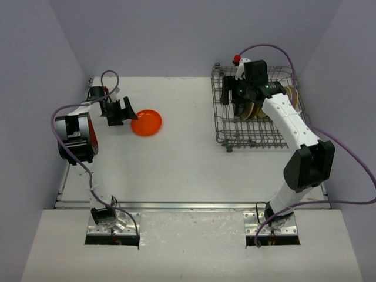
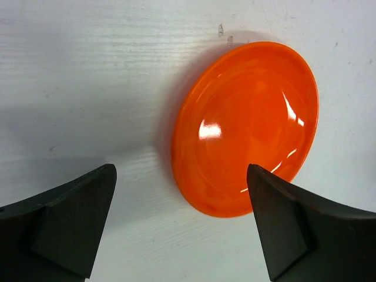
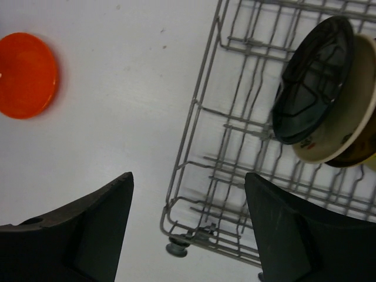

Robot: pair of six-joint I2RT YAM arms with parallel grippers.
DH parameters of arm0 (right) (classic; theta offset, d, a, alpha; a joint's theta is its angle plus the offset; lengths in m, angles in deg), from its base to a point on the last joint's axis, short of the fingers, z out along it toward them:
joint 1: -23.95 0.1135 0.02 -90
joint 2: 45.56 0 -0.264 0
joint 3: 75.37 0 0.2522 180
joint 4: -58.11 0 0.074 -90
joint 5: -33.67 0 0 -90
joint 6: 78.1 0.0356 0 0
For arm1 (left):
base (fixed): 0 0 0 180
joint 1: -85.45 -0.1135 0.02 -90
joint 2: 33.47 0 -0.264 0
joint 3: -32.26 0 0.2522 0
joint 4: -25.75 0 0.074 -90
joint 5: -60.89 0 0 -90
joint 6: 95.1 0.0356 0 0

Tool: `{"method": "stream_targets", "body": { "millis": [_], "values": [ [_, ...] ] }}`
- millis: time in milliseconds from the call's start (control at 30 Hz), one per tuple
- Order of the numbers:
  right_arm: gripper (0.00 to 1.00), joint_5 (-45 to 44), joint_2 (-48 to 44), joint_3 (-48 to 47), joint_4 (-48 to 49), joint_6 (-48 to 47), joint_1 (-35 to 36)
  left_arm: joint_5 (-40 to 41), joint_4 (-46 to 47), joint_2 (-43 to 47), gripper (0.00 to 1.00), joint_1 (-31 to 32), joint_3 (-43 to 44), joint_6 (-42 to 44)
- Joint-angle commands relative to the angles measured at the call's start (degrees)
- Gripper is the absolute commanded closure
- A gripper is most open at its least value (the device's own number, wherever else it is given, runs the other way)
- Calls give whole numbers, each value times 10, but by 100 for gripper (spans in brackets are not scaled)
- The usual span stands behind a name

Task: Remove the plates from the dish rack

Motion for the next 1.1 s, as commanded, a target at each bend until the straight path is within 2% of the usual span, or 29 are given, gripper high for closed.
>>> {"method": "stream_targets", "body": {
  "millis": [0,100,167,467,667,1067],
  "values": [
    [30,-143,43,-71,-30,-69,-4,64,24,108,8,-5,-11,37],
    [41,-197,80,-95,-33,-94,-3,84,34,151,7,-6,-24,49],
    [45,-235,105,-107,-23,-109,-4,90,42,186,1,-5,-33,56],
    [51,-308,214,-193,-19,-99,-6,111,53,290,0,-4,-74,77],
    [52,-327,236,-209,-19,-87,-8,111,56,339,0,-2,-113,86],
    [53,-335,256,-219,-14,-65,-24,109,56,345,0,3,-113,80]
  ]
}}
